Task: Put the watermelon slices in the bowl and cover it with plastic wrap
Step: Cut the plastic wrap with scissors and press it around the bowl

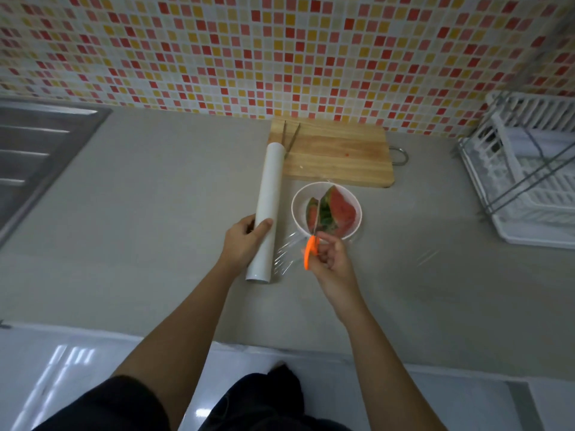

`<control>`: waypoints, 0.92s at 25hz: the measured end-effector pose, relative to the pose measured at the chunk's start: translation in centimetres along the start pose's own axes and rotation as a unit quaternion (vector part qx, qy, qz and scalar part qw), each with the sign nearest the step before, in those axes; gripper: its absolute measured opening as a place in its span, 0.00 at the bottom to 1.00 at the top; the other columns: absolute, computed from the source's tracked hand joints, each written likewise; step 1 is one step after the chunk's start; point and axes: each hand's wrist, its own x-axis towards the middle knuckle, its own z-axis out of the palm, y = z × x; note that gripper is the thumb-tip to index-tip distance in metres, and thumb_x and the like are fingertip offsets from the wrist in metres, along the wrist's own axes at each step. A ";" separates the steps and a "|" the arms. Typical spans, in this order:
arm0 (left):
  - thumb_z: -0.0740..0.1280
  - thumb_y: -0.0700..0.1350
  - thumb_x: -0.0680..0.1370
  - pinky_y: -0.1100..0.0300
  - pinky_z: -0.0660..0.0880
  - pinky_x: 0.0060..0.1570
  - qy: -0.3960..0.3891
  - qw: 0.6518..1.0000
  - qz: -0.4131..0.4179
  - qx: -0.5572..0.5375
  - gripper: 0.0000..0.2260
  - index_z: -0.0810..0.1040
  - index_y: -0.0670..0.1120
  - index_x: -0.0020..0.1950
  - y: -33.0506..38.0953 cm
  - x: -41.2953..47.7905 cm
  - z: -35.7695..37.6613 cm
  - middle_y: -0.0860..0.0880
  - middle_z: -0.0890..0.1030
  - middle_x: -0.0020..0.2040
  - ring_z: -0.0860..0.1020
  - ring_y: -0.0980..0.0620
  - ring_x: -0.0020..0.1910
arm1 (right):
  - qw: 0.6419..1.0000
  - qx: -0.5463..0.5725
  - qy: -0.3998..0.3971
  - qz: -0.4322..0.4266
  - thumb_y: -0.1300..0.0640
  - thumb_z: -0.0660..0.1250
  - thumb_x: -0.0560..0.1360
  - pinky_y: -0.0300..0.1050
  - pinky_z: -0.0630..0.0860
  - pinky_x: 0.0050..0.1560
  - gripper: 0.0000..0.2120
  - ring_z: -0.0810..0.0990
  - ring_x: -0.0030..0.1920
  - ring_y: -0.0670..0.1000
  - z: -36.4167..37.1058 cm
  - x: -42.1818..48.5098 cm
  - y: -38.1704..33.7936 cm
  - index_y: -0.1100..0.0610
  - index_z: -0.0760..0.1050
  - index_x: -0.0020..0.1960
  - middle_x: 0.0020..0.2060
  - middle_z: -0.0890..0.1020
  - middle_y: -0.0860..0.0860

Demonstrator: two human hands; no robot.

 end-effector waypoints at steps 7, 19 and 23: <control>0.66 0.57 0.72 0.54 0.75 0.41 0.006 1.000 0.005 -0.014 0.17 0.82 0.44 0.47 0.0 -0.4 -0.1 0.47 0.80 0.39 0.77 0.51 0.38 | 0.995 0.037 -0.018 0.091 0.62 0.71 0.71 0.30 0.71 0.38 0.08 0.75 0.31 0.36 2.8 -6.2 2.5 0.54 0.73 0.45 0.33 0.77 0.48; 0.68 0.54 0.73 0.56 0.73 0.38 -0.004 0.999 0.020 -0.039 0.12 0.78 0.46 0.39 -0.6 0.3 0.0 0.48 0.78 0.36 0.75 0.51 0.35 | 0.971 0.011 -0.030 0.236 0.38 0.65 0.71 0.27 0.66 0.24 0.22 0.72 0.25 0.36 4.1 -10.5 3.6 0.57 0.73 0.49 0.26 0.77 0.38; 0.68 0.55 0.72 0.55 0.74 0.39 -0.013 0.999 0.013 -0.048 0.12 0.79 0.46 0.40 -0.6 0.6 -0.2 0.47 0.79 0.36 0.76 0.50 0.36 | 0.967 -0.008 -0.039 0.252 0.35 0.64 0.70 0.30 0.65 0.25 0.23 0.72 0.26 0.38 4.5 -10.0 3.1 0.55 0.72 0.48 0.32 0.75 0.42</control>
